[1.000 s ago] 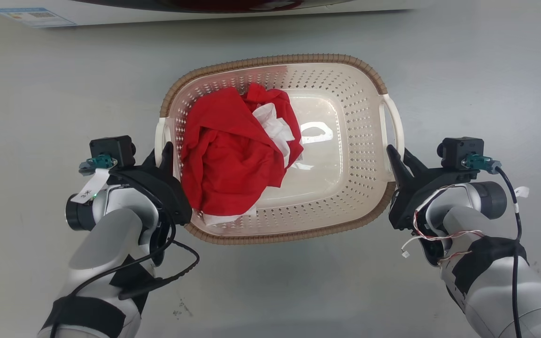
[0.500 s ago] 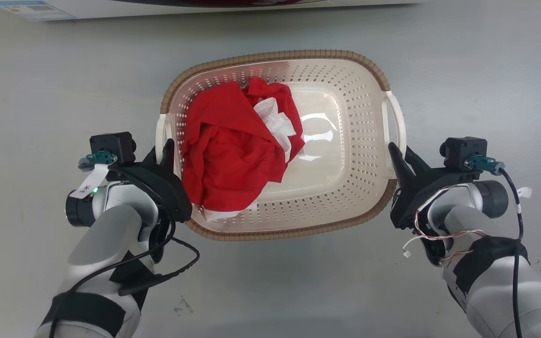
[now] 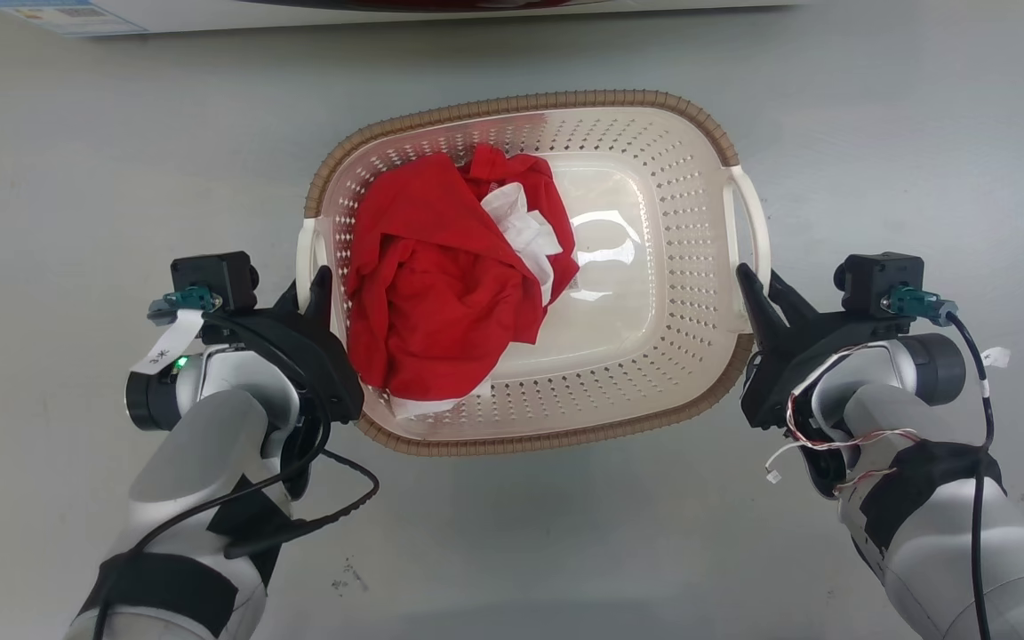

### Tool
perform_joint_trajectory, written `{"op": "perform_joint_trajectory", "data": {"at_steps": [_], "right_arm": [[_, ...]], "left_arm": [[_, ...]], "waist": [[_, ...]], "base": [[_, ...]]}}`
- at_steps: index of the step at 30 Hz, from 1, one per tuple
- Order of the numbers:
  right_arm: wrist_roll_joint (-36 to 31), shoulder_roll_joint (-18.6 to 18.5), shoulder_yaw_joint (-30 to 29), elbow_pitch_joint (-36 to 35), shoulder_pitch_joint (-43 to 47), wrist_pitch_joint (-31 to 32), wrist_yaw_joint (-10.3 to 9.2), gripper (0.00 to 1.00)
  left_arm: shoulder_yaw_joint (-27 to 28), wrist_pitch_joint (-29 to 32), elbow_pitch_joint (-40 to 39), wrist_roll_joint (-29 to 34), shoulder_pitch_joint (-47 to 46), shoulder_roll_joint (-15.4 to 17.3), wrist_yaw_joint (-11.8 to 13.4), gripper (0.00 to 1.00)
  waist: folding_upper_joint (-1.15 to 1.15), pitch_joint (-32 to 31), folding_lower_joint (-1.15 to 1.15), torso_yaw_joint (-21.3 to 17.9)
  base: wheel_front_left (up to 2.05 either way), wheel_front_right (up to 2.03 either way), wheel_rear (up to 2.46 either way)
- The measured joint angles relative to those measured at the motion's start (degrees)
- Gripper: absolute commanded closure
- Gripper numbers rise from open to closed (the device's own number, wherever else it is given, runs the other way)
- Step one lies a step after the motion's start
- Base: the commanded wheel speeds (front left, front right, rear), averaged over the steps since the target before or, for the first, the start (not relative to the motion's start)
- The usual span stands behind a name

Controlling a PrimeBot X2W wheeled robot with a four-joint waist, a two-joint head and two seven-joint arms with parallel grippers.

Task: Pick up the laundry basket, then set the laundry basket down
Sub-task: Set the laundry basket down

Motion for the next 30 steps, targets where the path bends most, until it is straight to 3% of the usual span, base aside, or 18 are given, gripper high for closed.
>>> {"op": "perform_joint_trajectory", "data": {"at_steps": [1, 2, 3, 4, 5, 6, 19, 30], "right_arm": [[0.0, 0.0, 0.1, 0.0, 0.0, 0.0, 0.03, 1.00], [-0.2, 0.0, 0.3, 0.0, -0.1, -0.1, 0.03, 0.78], [-0.2, 0.0, 0.3, 0.1, -0.2, -0.1, 0.04, 0.38], [-0.2, -0.2, 0.4, 0.2, -0.2, -0.1, 0.04, 0.00], [-0.3, -0.5, 0.6, 0.2, -0.2, -0.2, 0.05, 0.00], [-0.3, -0.6, 0.6, 0.2, -0.2, -0.2, 0.24, 0.00], [-0.3, -0.3, 1.7, 0.1, -0.3, -0.2, 0.65, 0.00], [0.1, -0.2, 1.7, -0.3, 1.6, -1.3, 0.98, 0.00]], "left_arm": [[0.0, 0.0, 0.1, 0.0, 0.0, 0.0, -0.1, 1.00], [0.0, 0.0, 0.1, -0.1, 0.0, 0.0, -0.4, 1.00], [0.0, 0.1, 0.3, -0.1, -0.1, 0.0, -0.5, 1.00], [0.1, 0.5, 0.4, -0.2, -0.2, 0.1, -0.5, 0.73], [0.1, 0.5, 0.5, -0.4, -0.2, 0.3, -0.5, 0.09], [0.0, 0.5, 0.6, -0.4, -0.2, 0.6, -0.5, 0.00], [-0.2, 0.5, 1.1, -0.6, -0.9, 0.9, -1.5, 0.00], [-1.9, -0.6, 1.6, -0.3, 2.5, 0.7, -1.9, 0.00]], "waist": [[0.00, 0.0, 0.00, 0.0], [0.00, 0.0, 0.00, 0.1], [0.00, 0.0, 0.00, 0.1], [0.00, 0.0, 0.00, 0.1], [0.01, 0.1, 0.01, 0.2], [0.01, 0.1, 0.01, 0.2], [0.00, -1.3, 0.01, 0.6], [0.00, -6.5, 0.00, 0.5]], "base": [[0.00, 0.00, 0.00], [0.00, 0.00, 0.00], [0.00, 0.00, 0.00], [0.00, 0.00, 0.00], [0.00, 0.00, 0.00], [0.00, 0.00, 0.00], [0.00, 0.00, 0.00], [0.00, 0.00, 0.00]]}}
